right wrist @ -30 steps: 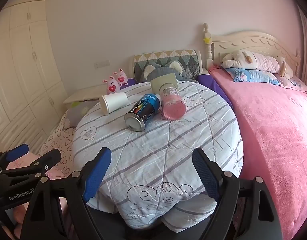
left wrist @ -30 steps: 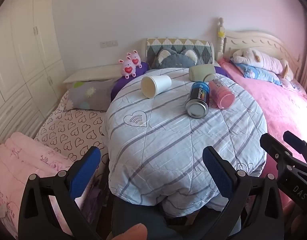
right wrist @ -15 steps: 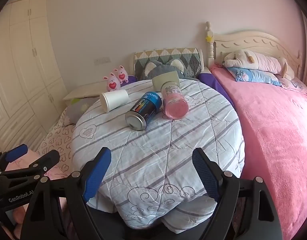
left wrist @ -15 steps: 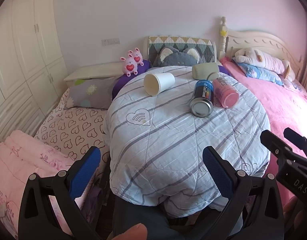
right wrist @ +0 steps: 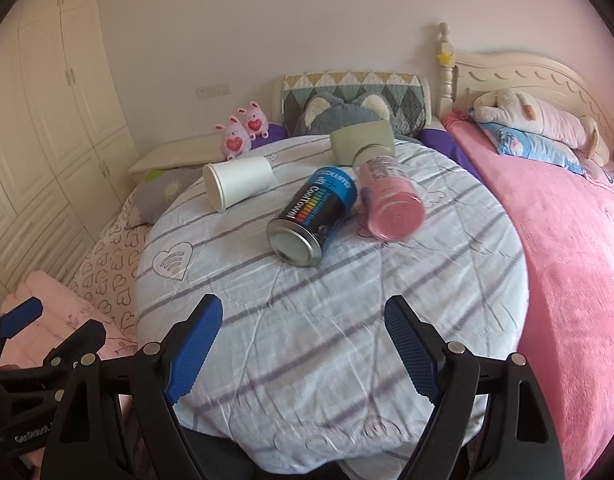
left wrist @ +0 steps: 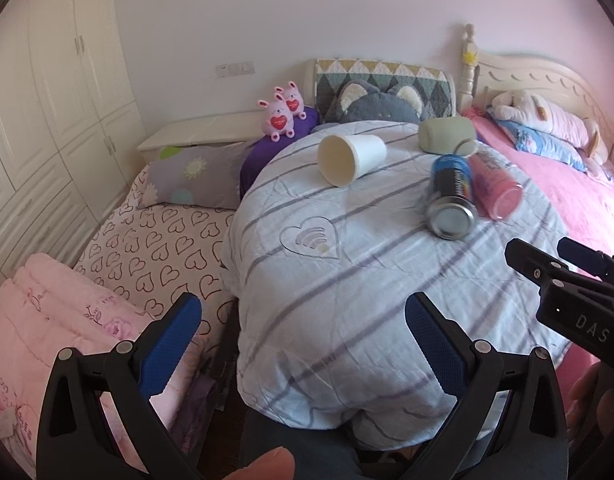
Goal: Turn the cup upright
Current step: 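Move the right gripper toward the blue-and-black CoolTowel can lying on its side, then close the right gripper around the middle of the CoolTowel can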
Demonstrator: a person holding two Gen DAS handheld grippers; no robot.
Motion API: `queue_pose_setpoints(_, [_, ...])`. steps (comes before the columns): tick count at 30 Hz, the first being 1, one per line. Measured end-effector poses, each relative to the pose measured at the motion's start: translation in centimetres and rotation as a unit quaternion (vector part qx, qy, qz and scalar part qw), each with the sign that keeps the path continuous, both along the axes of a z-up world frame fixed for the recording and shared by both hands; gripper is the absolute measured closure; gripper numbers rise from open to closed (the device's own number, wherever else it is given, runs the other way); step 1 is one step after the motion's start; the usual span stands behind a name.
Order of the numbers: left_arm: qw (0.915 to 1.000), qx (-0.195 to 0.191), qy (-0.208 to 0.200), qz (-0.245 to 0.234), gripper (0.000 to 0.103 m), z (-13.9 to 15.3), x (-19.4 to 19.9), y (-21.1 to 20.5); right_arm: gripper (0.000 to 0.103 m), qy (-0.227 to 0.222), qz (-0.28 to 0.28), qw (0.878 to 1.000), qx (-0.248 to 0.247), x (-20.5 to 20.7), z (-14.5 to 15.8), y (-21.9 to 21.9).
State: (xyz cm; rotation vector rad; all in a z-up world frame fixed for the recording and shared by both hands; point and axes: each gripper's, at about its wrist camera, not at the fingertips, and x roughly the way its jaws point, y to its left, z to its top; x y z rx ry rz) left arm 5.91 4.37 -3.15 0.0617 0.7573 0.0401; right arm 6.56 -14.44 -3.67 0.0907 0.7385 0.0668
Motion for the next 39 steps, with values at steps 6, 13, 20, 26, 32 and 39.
queue_pose_setpoints(6, [0.9999,0.002,0.008,0.007,0.0,-1.0,3.3,1.3,0.019,0.019,-0.007,1.0,-0.01,3.6,-0.7,1.4])
queue_pose_setpoints(13, [0.9995,-0.008,0.028,0.015,0.0,-2.5,7.4,2.5,0.019,0.039,-0.015,0.999,-0.016,6.8,-1.9,2.8])
queue_pose_setpoints(20, [0.9989,-0.016,0.043,0.011,0.0,-3.6,10.7,3.2,0.019,0.056,-0.034,0.998,-0.016,9.4,-2.5,2.9])
queue_pose_setpoints(26, [0.9984,-0.023,0.05,0.01,0.0,-4.0,12.3,3.6,0.019,0.063,-0.044,0.997,-0.019,11.0,-2.5,3.0])
queue_pose_setpoints(32, [0.9983,-0.023,0.052,0.012,0.0,-4.3,13.3,4.1,0.019,0.076,-0.059,0.995,-0.019,12.5,-3.1,2.8])
queue_pose_setpoints(39, [0.9979,-0.026,0.058,0.015,0.0,-4.7,14.3,4.6,0.019,0.094,-0.077,0.992,-0.03,14.6,-4.1,2.8])
